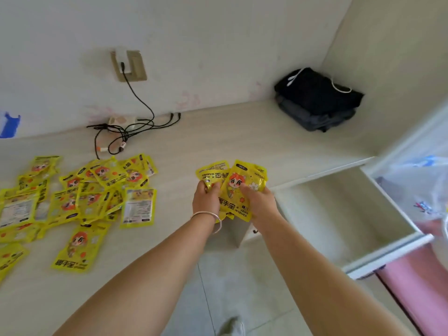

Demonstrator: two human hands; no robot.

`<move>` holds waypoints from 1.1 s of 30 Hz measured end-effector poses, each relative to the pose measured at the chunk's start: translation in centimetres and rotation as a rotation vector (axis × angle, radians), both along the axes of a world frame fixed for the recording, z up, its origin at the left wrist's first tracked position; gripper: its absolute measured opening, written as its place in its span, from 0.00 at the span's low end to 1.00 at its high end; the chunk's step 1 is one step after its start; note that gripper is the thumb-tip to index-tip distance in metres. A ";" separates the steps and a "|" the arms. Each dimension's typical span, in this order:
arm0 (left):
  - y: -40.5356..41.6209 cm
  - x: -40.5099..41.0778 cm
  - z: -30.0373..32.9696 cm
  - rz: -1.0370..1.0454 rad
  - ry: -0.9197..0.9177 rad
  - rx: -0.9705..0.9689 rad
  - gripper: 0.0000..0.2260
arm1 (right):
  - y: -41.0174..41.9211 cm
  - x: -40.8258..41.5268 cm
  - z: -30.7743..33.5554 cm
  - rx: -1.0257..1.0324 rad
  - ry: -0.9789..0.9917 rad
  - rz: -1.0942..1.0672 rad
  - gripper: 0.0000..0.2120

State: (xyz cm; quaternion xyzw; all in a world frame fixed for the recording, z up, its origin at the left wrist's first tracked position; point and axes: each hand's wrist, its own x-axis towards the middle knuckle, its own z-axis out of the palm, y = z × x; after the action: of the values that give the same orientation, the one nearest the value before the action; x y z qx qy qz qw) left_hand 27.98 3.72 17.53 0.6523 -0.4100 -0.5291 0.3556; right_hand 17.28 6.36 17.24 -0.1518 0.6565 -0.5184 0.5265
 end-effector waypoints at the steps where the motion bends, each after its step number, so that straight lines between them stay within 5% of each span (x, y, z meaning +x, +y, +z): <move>1: 0.0 -1.8 -0.3 -0.029 0.012 -0.003 0.04 | 0.4 -1.9 -0.1 -0.011 -0.008 -0.021 0.04; 7: 0.4 -11.0 -1.2 -0.254 0.014 -0.033 0.25 | 2.2 -11.5 -2.0 -0.003 -0.049 -0.178 0.06; 15: -2.9 -21.2 -3.2 -0.571 -0.064 0.034 0.36 | 1.9 -19.7 -4.5 0.009 -0.245 -0.436 0.07; 23: -5.4 -30.9 -5.4 -0.873 -0.176 0.260 0.05 | 2.9 -27.5 -7.7 0.074 -0.307 -0.725 0.07; 33: -4.3 -40.1 -16.7 -0.828 -0.231 0.562 0.04 | 5.2 -35.7 -16.7 0.265 -0.392 -0.837 0.11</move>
State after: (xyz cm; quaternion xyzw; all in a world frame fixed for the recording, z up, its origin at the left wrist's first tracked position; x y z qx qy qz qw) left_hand -12.12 -0.62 0.81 0.5597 -0.5126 -0.6399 -0.1205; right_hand -18.39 11.61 0.58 0.2945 0.6101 -0.6166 0.4011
